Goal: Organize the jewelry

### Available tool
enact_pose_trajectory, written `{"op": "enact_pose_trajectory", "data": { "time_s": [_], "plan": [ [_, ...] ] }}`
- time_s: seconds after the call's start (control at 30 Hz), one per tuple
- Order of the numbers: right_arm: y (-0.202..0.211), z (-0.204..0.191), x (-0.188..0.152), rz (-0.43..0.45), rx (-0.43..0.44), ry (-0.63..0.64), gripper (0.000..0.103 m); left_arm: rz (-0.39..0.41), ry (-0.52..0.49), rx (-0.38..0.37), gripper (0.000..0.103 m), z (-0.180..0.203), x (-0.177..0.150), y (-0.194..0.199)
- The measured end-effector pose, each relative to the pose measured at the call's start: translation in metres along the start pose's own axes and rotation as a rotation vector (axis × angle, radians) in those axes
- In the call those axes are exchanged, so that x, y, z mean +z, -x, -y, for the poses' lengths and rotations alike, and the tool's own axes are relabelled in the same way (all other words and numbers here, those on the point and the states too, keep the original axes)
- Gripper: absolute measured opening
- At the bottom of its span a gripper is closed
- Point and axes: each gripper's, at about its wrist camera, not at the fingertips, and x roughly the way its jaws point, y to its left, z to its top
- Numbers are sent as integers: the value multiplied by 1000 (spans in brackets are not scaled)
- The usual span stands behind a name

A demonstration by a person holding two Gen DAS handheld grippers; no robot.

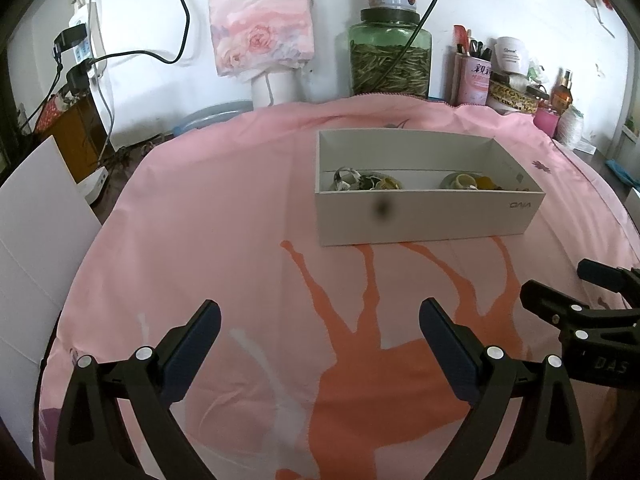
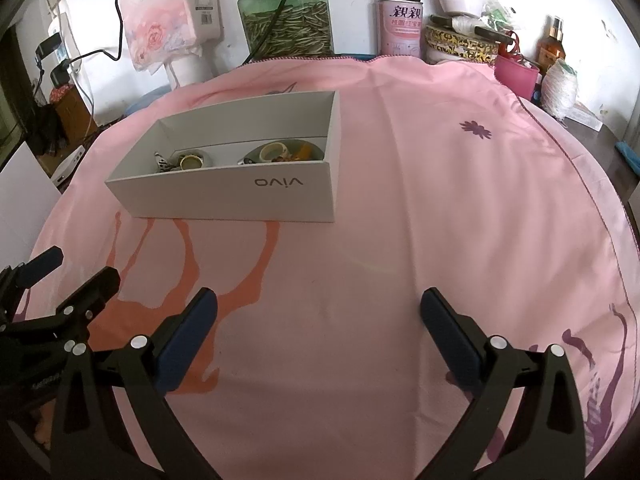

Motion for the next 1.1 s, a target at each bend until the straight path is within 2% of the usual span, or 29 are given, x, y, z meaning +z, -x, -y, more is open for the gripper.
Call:
{"op": "enact_pose_trajectory", "data": {
  "time_s": [0.37,0.7,1.1],
  "plan": [
    [1,-2,-3,-6,-12,23,97,-18,2,-2,97,-2,-1,-3],
    [9,-2,2,37,-19,15,97,48,17,27,97,2,13,2],
    [17,-1,2,70,-24,13,97,64,-11,8,97,9,10,9]
  ]
}}
